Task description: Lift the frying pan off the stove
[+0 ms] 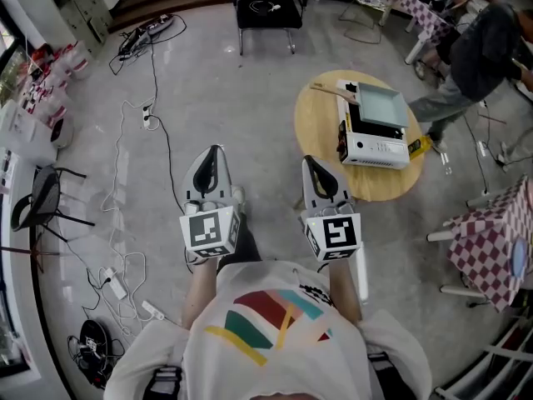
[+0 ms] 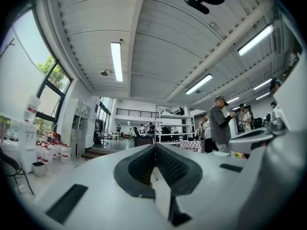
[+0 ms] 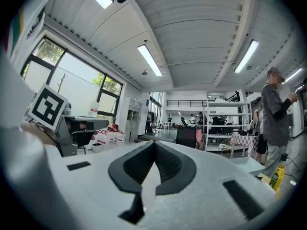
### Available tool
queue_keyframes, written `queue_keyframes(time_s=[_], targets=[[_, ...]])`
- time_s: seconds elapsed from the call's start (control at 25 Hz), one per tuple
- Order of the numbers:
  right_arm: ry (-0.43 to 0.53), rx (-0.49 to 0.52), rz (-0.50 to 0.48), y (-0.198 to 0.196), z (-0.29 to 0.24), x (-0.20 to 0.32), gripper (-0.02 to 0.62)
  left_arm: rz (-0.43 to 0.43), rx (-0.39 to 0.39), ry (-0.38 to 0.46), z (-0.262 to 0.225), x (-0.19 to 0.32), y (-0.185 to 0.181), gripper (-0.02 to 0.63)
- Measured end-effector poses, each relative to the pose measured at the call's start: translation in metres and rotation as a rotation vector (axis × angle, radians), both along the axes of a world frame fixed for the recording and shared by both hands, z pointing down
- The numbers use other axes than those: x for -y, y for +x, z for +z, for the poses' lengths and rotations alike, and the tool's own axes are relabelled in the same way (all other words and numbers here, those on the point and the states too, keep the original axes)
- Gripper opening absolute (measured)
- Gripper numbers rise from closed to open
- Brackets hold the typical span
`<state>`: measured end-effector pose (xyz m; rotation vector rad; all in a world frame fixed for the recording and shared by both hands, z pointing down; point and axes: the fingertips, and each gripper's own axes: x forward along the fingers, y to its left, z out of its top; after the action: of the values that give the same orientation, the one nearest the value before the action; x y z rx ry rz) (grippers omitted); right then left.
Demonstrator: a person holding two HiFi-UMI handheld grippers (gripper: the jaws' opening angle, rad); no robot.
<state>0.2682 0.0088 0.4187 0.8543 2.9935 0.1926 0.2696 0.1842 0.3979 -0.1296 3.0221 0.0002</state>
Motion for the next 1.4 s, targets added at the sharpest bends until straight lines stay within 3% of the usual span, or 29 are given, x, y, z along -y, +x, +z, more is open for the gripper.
queue_keyframes(time_s=[0.36,0.64,1.16,1.4], targets=[[0.013,-0.025,0.020,-0.053,0.008,-0.012,-0.002,0.011,0.001,0.010,-0.001,-0.014,-0.061,0.007],[0.033,-0.053,0.027,-0.115,0.016,-0.028,-0.002,0.026,-0.019,0.016,0.008,-0.026,-0.126,0.006],[0.026,-0.039,0.009,-0.279,-0.017,-0.136,-0.002,0.063,-0.020,0.055,-0.027,-0.107,-0.284,0.006],[0.024,-0.003,0.051,-0.349,-0.032,-0.167,-0.002,0.116,0.033,0.051,-0.053,-0.131,-0.361,0.006]])
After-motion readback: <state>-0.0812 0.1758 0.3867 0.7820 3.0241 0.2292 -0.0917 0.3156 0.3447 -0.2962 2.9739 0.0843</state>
